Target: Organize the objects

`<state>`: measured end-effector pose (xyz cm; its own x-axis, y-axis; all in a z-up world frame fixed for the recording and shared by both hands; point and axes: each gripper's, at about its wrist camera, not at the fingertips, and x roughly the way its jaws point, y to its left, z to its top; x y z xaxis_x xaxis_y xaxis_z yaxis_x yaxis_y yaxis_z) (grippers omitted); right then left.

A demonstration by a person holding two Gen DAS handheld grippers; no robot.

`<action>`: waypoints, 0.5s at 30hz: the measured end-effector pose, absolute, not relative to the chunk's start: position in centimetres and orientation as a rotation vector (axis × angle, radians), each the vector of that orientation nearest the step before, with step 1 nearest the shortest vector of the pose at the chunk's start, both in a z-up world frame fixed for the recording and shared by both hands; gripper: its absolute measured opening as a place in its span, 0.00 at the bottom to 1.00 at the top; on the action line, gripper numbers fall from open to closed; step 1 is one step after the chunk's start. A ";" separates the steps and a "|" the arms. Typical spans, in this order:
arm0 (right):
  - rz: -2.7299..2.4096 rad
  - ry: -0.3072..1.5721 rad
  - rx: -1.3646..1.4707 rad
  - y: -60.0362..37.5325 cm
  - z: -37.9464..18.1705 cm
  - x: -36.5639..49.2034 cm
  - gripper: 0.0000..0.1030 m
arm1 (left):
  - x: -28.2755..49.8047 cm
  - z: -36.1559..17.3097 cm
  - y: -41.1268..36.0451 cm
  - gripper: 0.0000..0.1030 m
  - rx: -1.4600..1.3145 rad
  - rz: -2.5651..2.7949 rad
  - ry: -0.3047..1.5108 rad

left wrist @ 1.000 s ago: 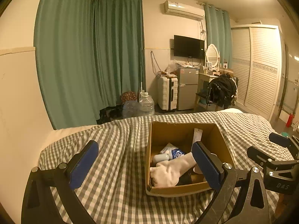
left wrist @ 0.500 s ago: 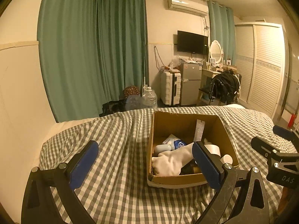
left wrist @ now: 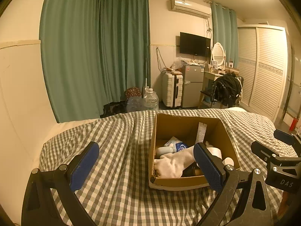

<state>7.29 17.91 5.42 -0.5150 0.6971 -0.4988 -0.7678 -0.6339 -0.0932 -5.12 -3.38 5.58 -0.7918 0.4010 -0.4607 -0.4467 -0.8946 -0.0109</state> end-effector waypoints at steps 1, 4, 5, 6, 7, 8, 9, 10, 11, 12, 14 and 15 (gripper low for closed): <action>2.173 0.178 -0.633 18.0 5.4 7.4 0.92 | -5.1 5.6 -3.3 1.00 -0.641 2.607 0.137; 2.171 0.192 -0.631 18.1 5.4 7.5 0.92 | -5.1 5.6 -3.3 1.00 -0.638 2.607 0.144; 2.173 0.197 -0.630 18.2 5.4 7.5 0.92 | -5.0 5.5 -3.2 1.00 -0.637 2.607 0.144; 2.176 0.201 -0.629 18.2 5.4 7.5 0.92 | -5.0 5.5 -3.2 1.00 -0.638 2.604 0.143; 2.177 0.201 -0.629 18.2 5.4 7.5 0.92 | -5.0 5.5 -3.2 1.00 -0.639 2.603 0.142; 2.175 0.200 -0.630 18.2 5.3 7.5 0.92 | -5.0 5.5 -3.1 1.00 -0.638 2.602 0.143; 2.174 0.199 -0.634 18.3 5.3 7.5 0.92 | -5.1 5.5 -3.1 1.00 -0.639 2.601 0.144; 2.174 0.200 -0.636 18.3 5.2 7.5 0.92 | -5.0 5.5 -3.1 1.00 -0.638 2.601 0.146; 2.176 0.201 -0.635 18.3 5.2 7.5 0.92 | -5.0 5.5 -3.0 1.00 -0.638 2.599 0.148; 2.176 0.200 -0.634 18.3 5.3 7.5 0.92 | -5.0 5.4 -2.9 1.00 -0.640 2.597 0.149; 2.174 0.199 -0.631 18.3 5.3 7.5 0.92 | -4.9 5.3 -2.8 1.00 -0.643 2.595 0.151; 2.174 0.199 -0.631 18.3 5.3 7.5 0.92 | -4.9 5.3 -2.8 1.00 -0.645 2.594 0.150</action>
